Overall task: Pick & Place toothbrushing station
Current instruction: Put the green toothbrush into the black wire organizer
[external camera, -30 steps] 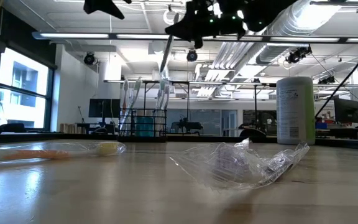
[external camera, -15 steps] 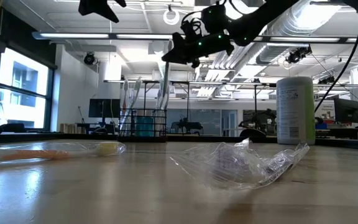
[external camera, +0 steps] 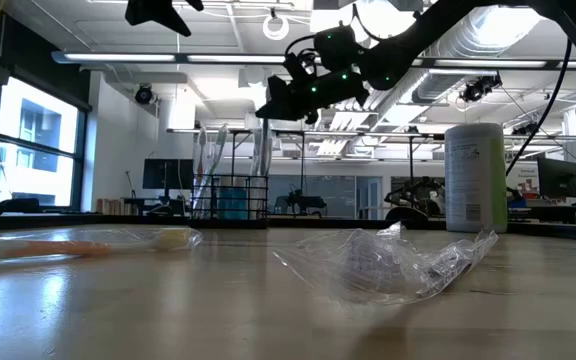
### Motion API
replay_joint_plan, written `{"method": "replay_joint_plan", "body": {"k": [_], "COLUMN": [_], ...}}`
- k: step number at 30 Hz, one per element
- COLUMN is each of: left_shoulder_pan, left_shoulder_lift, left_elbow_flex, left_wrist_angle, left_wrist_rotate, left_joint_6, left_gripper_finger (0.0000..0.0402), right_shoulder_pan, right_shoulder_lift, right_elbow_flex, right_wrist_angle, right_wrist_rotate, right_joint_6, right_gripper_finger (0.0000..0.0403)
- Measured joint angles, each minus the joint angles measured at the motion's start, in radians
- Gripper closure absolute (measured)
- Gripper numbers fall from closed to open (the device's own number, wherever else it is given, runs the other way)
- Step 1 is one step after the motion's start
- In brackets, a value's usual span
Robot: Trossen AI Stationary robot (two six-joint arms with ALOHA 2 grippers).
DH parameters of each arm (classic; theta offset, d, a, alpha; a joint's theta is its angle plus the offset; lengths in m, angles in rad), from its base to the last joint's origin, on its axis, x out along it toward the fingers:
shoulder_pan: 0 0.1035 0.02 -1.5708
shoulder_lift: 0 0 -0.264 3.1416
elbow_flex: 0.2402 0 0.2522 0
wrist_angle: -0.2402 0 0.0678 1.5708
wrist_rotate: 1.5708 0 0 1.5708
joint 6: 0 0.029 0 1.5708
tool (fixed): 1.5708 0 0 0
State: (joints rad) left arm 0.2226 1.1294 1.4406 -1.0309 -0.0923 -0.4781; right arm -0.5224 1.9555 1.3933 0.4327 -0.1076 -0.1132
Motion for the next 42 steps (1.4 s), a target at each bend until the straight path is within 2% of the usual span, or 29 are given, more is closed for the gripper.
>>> {"method": "replay_joint_plan", "body": {"k": [18,30,35,42], "left_shoulder_pan": [0.000,0.000,0.000,0.000], "left_shoulder_lift": [0.000,0.000,0.000,0.000], "left_elbow_flex": [0.000,0.000,0.000,0.000], "left_wrist_angle": [-0.009,-0.010,-0.009,-0.007], "left_wrist_rotate": [0.000,-0.001,-0.001,-0.001], "left_joint_6": [-0.001,-0.001,-0.002,-0.028], "left_gripper_finger": [0.0147,0.0147,0.0147,0.0147], "right_shoulder_pan": [0.002,-0.008,-0.020,-0.022], "right_shoulder_lift": [0.080,0.081,0.081,0.081], "right_elbow_flex": [0.000,0.000,0.000,0.000], "right_wrist_angle": [-0.011,-0.033,-0.033,-0.034], "right_wrist_rotate": [0.001,-0.008,-0.092,-0.102], "right_joint_6": [0.063,0.083,0.102,0.108], "right_gripper_finger": [0.0390,0.0390,0.0389,0.0389]}}
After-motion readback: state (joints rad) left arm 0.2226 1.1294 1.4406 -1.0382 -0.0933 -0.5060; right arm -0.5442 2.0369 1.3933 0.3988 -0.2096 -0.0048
